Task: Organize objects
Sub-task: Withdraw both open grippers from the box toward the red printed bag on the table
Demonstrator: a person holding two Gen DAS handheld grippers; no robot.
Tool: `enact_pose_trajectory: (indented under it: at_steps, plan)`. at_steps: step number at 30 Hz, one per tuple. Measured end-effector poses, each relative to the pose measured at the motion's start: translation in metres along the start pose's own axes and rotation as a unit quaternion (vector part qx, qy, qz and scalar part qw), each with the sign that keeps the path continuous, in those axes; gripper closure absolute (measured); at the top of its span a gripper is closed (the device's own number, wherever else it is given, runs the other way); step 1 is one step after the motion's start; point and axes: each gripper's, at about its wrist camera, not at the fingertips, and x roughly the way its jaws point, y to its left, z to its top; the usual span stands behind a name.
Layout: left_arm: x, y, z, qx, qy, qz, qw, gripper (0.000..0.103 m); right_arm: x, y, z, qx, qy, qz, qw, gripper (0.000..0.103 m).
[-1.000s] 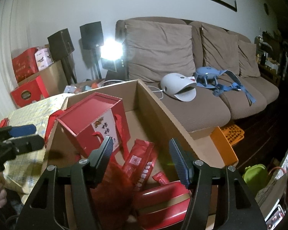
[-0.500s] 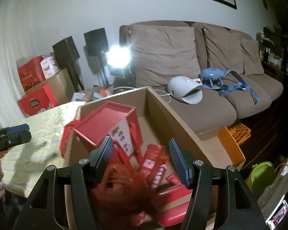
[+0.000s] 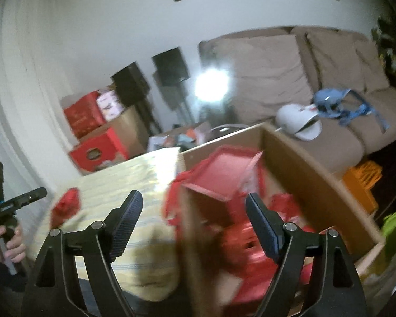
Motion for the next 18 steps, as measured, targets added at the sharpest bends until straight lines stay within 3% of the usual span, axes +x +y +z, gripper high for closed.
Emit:
enact_pose_trajectory:
  at_steps: [3, 6, 9, 11, 15, 18]
  plan:
    - [-0.019, 0.055, -0.005, -0.034, -0.012, 0.049, 0.9982, 0.007, 0.017, 0.033, -0.001, -0.005, 0.018, 0.032, 0.999, 0.021]
    - [-0.029, 0.103, -0.02, -0.086, -0.01, 0.071, 0.9937, 0.007, 0.046, 0.071, -0.005, -0.028, 0.045, 0.051, 0.997, 0.021]
    - [-0.032, 0.148, -0.041, -0.159, -0.005, 0.085, 0.9836, 0.007, 0.085, 0.106, -0.015, -0.038, 0.087, 0.072, 0.993, 0.021]
    - [-0.035, 0.172, -0.057, -0.206, -0.008, 0.079, 0.9753, 0.007, 0.111, 0.131, -0.024, -0.038, 0.116, 0.093, 0.988, 0.021]
    - [-0.021, 0.201, -0.078, -0.251, 0.015, 0.054, 0.9663, 0.009, 0.154, 0.186, -0.042, -0.073, 0.158, 0.126, 0.977, 0.021]
    - [-0.007, 0.211, -0.091, -0.273, 0.028, 0.023, 0.9613, 0.013, 0.179, 0.235, -0.054, -0.149, 0.135, 0.122, 0.972, 0.021]
